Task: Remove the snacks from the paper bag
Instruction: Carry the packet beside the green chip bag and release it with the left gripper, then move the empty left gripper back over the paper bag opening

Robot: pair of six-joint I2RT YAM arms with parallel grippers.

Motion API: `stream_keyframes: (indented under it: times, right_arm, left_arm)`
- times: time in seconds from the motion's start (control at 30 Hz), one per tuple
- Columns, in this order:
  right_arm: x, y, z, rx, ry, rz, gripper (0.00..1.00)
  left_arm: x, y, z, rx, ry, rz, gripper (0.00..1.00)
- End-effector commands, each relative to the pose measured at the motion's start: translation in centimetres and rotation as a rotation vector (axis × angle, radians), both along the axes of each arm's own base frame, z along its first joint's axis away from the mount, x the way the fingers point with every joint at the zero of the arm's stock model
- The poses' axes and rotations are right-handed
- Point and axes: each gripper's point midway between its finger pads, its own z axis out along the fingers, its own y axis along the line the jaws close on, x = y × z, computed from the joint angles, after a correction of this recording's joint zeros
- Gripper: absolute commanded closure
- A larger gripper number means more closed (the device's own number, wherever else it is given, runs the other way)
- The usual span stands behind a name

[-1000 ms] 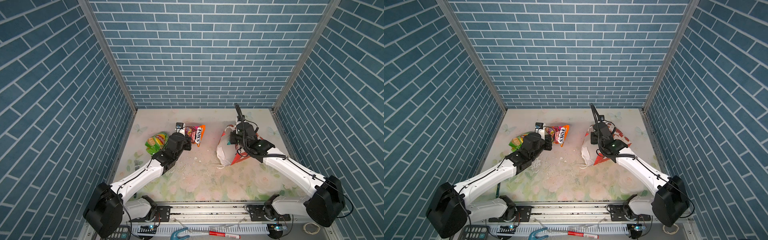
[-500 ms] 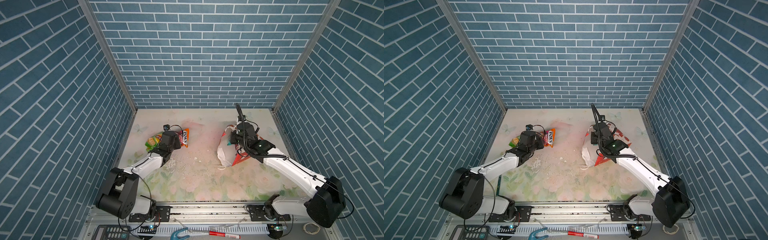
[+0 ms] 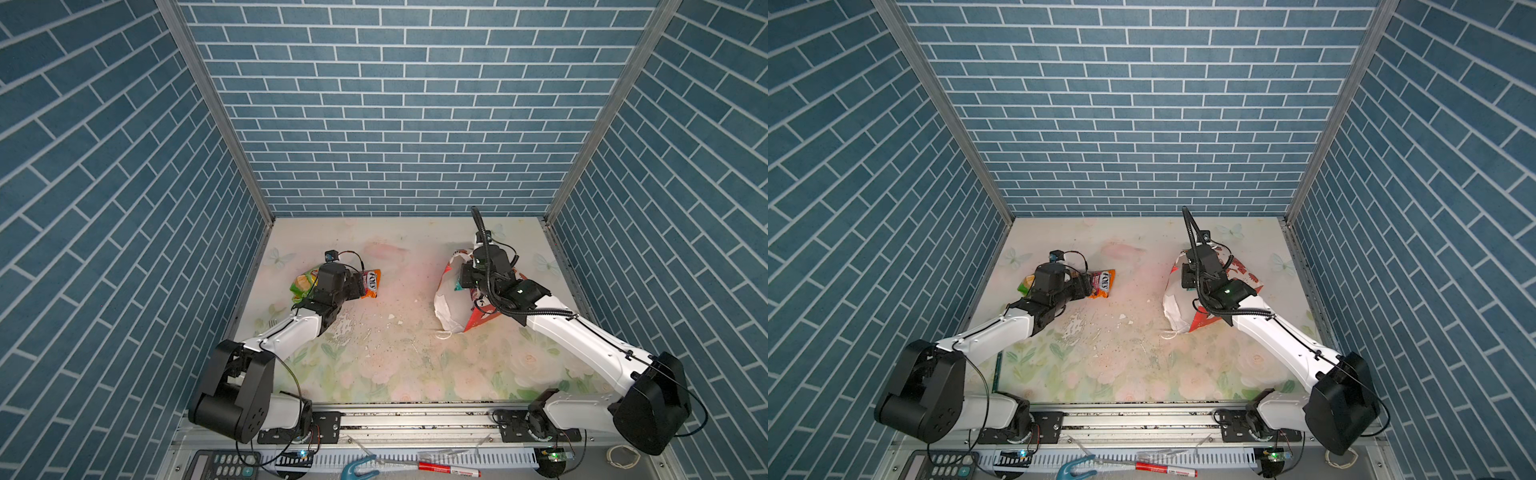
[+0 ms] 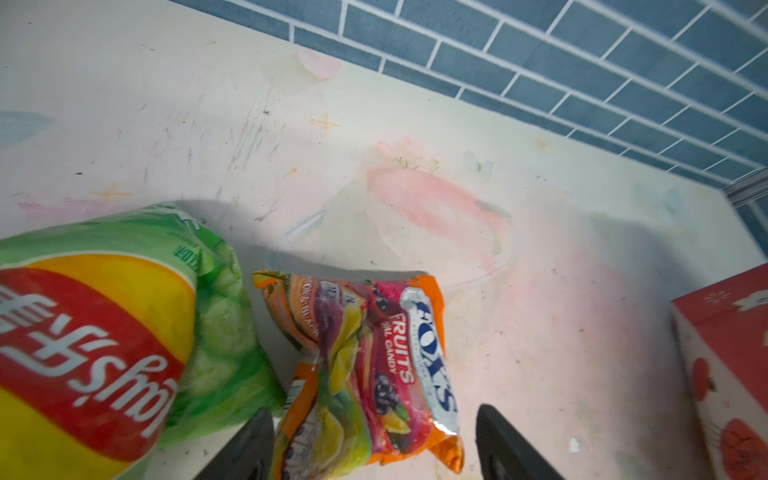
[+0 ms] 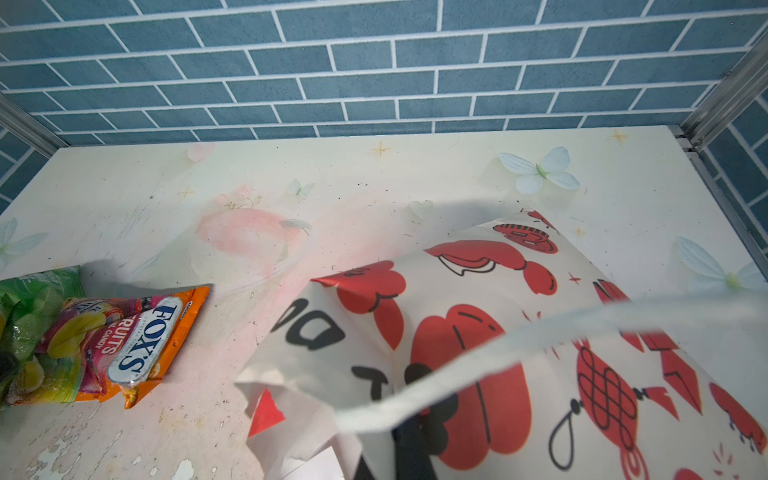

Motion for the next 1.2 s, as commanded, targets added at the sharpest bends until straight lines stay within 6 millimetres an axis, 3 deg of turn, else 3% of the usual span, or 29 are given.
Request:
stream_keyframes:
  times: [0.0, 0.1, 0.2, 0.3, 0.4, 0.8, 1.0, 1.17]
  right_arm:
    - [0.2, -0.4, 0.7, 0.045, -0.009, -0.057, 1.0]
    - [0.1, -0.3, 0.6, 0.03, -0.001, -0.043, 1.0]
    - [0.1, -0.4, 0.8, 0.018, 0.0, -0.04, 1.0]
    - [0.0, -0.4, 1.0, 0.013, 0.001, -0.037, 1.0]
    - [-0.2, -0.5, 1.4, 0.015, -0.004, -0.034, 1.0]
    - [-0.4, -0.7, 1.0, 0.028, 0.014, -0.054, 1.0]
    - [-0.8, -0.9, 2.2, 0.055, -0.011, -0.046, 1.0]
    - [-1.4, -1.4, 2.5, 0.072, -0.022, -0.051, 1.0]
  left_arm:
    - [0.0, -1.3, 1.2, -0.06, -0.017, -0.062, 0.18]
    - [-0.3, -2.8, 2.6, -0.153, -0.04, -0.114, 0.17]
    - [-1.5, -6.2, 4.5, -0.273, -0.06, -0.227, 0.18]
    - [-3.2, -9.6, 6.8, -0.24, -0.095, -0.329, 0.19]
    - [-4.9, -11.3, 9.0, -0.206, -0.147, -0.375, 0.18]
    - [-8.5, -12.6, 12.1, -0.014, -0.303, -0.361, 0.12]
    - [-10.4, -15.2, 13.3, -0.015, -0.396, -0.416, 0.11]
    - [-11.3, -17.6, 13.0, -0.028, -0.408, -0.471, 0.07]
